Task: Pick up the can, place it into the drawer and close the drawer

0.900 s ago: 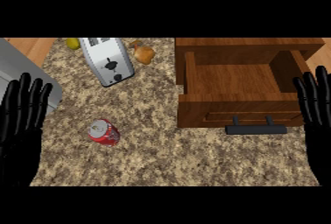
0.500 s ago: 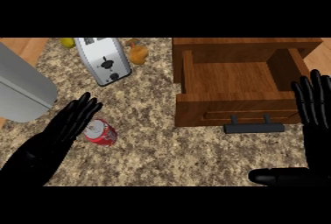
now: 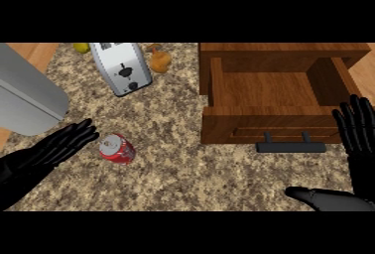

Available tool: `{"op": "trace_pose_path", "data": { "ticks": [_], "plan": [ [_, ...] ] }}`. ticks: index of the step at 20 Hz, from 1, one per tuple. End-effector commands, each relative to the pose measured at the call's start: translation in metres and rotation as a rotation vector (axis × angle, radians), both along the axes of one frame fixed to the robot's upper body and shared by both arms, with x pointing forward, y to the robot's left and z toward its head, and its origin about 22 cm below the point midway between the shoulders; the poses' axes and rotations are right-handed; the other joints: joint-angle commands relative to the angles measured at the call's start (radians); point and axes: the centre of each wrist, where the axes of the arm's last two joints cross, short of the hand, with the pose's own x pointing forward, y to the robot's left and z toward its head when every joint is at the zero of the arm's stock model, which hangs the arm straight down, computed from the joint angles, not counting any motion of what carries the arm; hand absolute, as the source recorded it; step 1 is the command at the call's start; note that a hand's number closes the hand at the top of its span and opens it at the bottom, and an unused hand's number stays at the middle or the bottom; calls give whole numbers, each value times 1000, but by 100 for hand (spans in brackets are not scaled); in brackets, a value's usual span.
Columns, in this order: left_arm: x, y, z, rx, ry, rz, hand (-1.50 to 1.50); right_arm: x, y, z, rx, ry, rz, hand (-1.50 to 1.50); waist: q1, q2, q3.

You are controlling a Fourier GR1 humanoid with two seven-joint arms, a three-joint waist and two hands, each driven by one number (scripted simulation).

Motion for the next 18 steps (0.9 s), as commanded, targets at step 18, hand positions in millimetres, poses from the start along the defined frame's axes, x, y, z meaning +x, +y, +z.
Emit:
{"op": "trace_pose_path", "data": {
  "ticks": [18],
  "plan": [
    [16,18,-27,25,94,70,-150,-45,-18,-15,-20,42,-15,-150,1,-1,0]
  ]
}}
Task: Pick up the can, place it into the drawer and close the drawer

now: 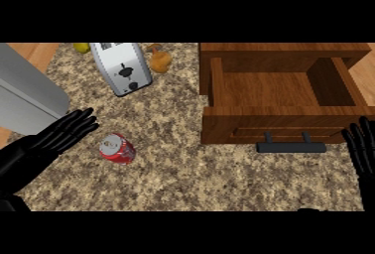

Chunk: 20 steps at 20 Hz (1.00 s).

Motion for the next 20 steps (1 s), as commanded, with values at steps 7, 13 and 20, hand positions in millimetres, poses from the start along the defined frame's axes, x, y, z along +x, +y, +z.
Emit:
{"op": "trace_pose_path", "data": {
  "ticks": [7,13,20],
  "plan": [
    [23,8,-36,26,16,-3,-150,-11,-20,-3,3,24,-22,-150,-2,0,0],
    [22,-9,-67,19,29,32,-150,-10,-20,-9,3,-3,-5,-150,-1,0,0],
    [33,17,-75,41,32,57,-150,4,-13,-9,6,-1,-2,-150,2,0,0]
  ]
}}
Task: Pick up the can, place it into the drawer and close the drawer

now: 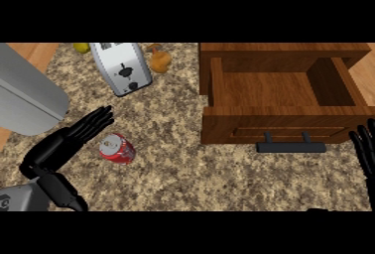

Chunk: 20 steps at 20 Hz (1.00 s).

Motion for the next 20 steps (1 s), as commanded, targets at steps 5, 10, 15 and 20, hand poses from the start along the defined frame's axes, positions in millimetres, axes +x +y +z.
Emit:
{"op": "trace_pose_path", "data": {
  "ticks": [5,10,15,20],
  "plan": [
    [19,12,-37,21,11,24,-150,10,18,-15,-27,8,19,-150,-1,1,0],
    [25,11,-55,29,0,33,-150,8,13,-9,-9,18,22,-150,-2,1,0],
    [37,34,-66,23,6,29,-150,10,10,2,3,-14,-1,-150,-7,2,-1],
    [20,35,-81,37,13,44,-150,3,2,-6,5,-14,6,-150,-3,1,0]
  ]
}}
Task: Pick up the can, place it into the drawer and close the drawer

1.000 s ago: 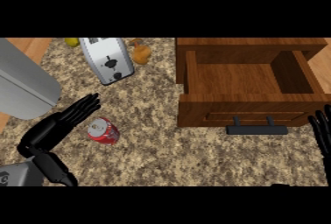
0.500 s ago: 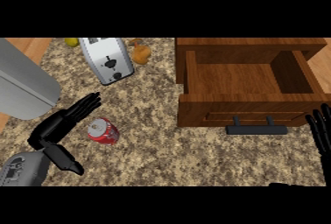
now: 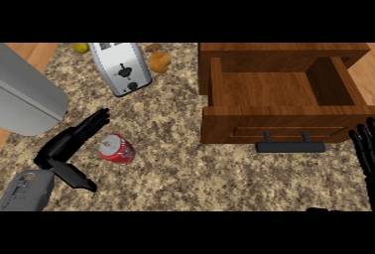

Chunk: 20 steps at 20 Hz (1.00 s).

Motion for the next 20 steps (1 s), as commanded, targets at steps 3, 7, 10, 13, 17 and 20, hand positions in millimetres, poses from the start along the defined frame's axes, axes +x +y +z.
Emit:
{"op": "trace_pose_path", "data": {
  "ticks": [3,7,10,13,17,20],
  "plan": [
    [1,19,-20,-48,-6,-48,-150,-2,-9,9,-6,-23,-7,-150,-7,2,-1],
    [19,15,-18,-27,15,-25,-150,-5,12,-1,-9,4,2,-150,-8,2,-1],
    [9,16,-31,-43,35,-24,-150,7,9,12,-3,-16,-17,-150,-5,3,-1],
    [15,15,-32,-11,62,-22,-150,4,2,-6,-8,-1,-1,-150,-5,2,0],
    [9,0,-44,-33,28,-26,-150,-6,15,3,4,-7,-7,-150,-4,1,0],
    [9,-5,-46,-30,52,-39,-150,-8,2,-9,21,-5,4,-150,-2,0,0]
  ]
}}
